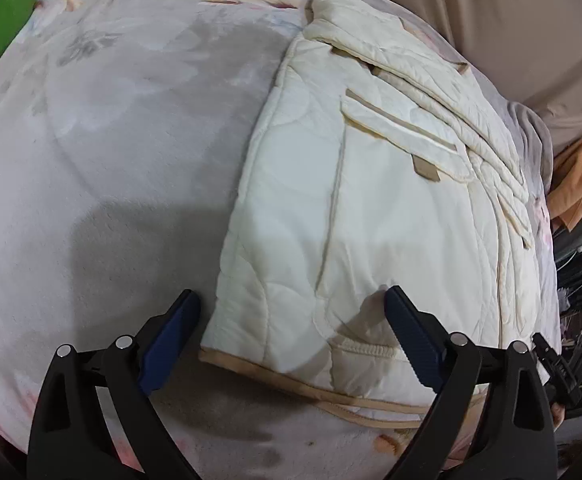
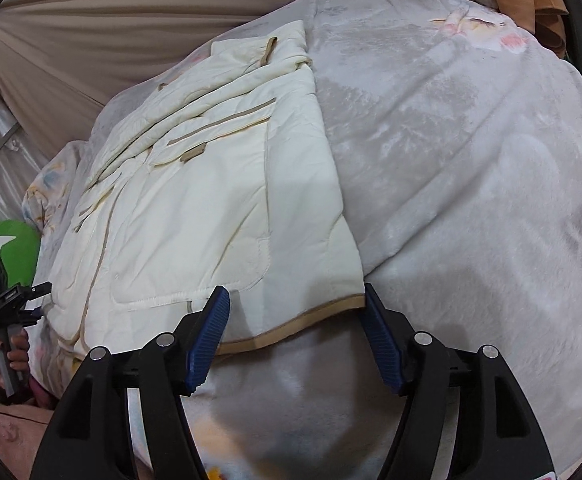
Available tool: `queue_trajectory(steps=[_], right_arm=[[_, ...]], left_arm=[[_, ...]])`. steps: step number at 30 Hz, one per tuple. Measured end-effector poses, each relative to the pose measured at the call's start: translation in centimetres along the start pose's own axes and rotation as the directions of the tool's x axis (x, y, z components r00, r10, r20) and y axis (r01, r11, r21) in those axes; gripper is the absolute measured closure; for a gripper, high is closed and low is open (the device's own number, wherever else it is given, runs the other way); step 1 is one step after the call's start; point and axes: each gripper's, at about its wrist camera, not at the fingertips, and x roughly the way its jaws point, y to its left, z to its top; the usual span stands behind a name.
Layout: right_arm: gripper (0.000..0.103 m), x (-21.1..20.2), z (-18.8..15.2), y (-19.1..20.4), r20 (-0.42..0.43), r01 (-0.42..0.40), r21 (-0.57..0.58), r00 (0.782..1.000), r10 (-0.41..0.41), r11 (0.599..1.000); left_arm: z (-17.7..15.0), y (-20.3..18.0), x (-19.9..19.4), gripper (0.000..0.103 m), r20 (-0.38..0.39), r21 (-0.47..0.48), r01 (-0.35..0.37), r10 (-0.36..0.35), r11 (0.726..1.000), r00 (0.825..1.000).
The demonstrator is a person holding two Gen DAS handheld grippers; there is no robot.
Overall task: Fold large clothes
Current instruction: 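Grasp the jacket hem with both tools and lift it toward the collar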
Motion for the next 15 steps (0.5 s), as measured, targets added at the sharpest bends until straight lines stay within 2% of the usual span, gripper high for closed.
queue_trajectory(steps=[3, 5, 6, 7, 8, 11, 15], right_arm=[[0.040, -0.1, -0.2, 0.0, 0.014, -0.028, 0.016, 1.000, 0.027, 0.999], [0.054, -0.3, -0.2, -0.2, 0.025, -0.054, 0.027, 0.998, 0.054, 0.998], [0.071, -0.4, -0.2, -0.3, 0.033, -0.062, 0.031, 0.998, 0.061, 0.998], [0.085, -0.6, -0.1, -0.3, 0.042, -0.069, 0.039, 0.997, 0.068, 0.997], [0.090, -0.9, -0.1, -0.4, 0.059, -0.091, 0.053, 0.994, 0.088, 0.994], [0.096, -3.0, 0.3, 0.0, 0.148, -0.156, 0.055, 0.978, 0.147, 0.986], [0.098, -6.6, 2.3, 2.4, 0.282, -0.162, -0.036, 0.945, 0.166, 0.986]], left_arm=[[-0.3, -0.4, -0.2, 0.031, -0.001, 0.014, 0.035, -0.035, 0.999, 0.999], [-0.6, -0.7, -0.6, 0.049, 0.006, 0.029, 0.050, -0.050, 0.998, 0.999], [-0.7, -0.9, -0.8, 0.056, 0.011, 0.037, 0.052, -0.052, 0.998, 0.999], [-0.6, -1.1, -1.0, 0.067, 0.018, 0.038, 0.054, -0.055, 0.998, 0.998], [-0.5, -1.1, -1.2, 0.076, 0.027, 0.033, 0.065, -0.066, 0.997, 0.997], [-0.1, -1.6, -2.9, 0.085, 0.080, 0.038, 0.112, -0.115, 0.993, 0.990], [1.3, -3.7, -6.6, 0.089, 0.186, 0.108, 0.158, -0.176, 0.982, 0.967]])
